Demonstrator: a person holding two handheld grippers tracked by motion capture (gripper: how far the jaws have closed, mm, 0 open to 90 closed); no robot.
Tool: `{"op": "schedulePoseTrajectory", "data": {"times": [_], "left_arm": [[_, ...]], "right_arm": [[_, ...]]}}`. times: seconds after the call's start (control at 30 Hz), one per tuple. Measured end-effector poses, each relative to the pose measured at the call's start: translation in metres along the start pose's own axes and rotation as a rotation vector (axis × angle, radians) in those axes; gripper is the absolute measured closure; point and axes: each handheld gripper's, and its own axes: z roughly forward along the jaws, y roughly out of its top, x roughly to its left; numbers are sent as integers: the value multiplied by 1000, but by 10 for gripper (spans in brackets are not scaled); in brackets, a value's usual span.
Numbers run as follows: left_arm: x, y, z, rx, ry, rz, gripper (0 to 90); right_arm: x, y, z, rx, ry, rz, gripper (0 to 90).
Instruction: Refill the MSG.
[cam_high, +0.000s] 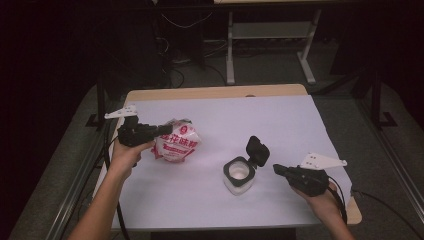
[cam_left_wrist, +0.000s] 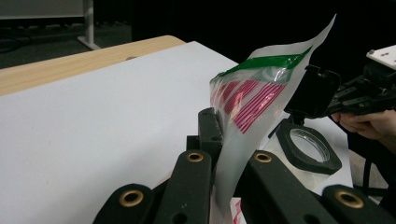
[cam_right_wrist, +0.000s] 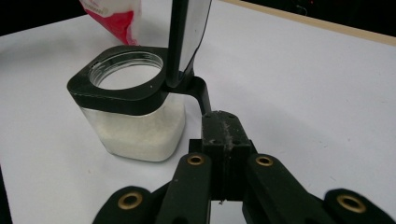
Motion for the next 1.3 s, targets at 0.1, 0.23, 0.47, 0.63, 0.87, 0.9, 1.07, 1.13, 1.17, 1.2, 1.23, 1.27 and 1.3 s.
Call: {"op": "schedulePoseTrajectory", "data": {"times": [0.1, 0.23, 0.47, 0.63, 0.87, 0.9, 1.07, 1.13, 1.17, 1.2, 1.23, 1.27, 1.3], "left_arm": [[3, -5, -7, 0, 17, -10, 897], [5, -10, -12, 12, 33, -24, 898], [10, -26, -26, 20, 63, -45, 897], [14, -43, -39, 25, 101, -65, 897], [21, -66, -52, 46, 138, -82, 897], [21, -68, -53, 51, 139, -81, 897], [15, -71, -54, 39, 113, -80, 889], [12, -73, -55, 14, 82, -89, 872], [11, -74, -56, 5, 68, -97, 863], [10, -75, -57, 4, 57, -97, 853], [9, -75, -58, 1, 45, -99, 841], [8, -75, -59, -1, 34, -100, 831], [8, -75, -59, -1, 34, -100, 821]], "right_arm": [[-2, 0, 2, 9, -8, 5, 900], [-4, 1, 4, 14, -12, 10, 900], [-6, -1, 7, 34, -19, 10, 900], [-6, -1, 8, 39, -23, 11, 900], [-6, -1, 12, 50, -27, 7, 900], [-6, -1, 12, 50, -27, 7, 900], [-4, -2, 13, 60, -28, 8, 900], [-5, -2, 14, 59, -26, 5, 900], [-6, -2, 13, 59, -27, 5, 900], [-6, -2, 13, 59, -27, 7, 900], [-6, -2, 13, 59, -28, 9, 900], [-6, -2, 13, 58, -30, 10, 900], [-6, -2, 13, 58, -30, 10, 900]]}}
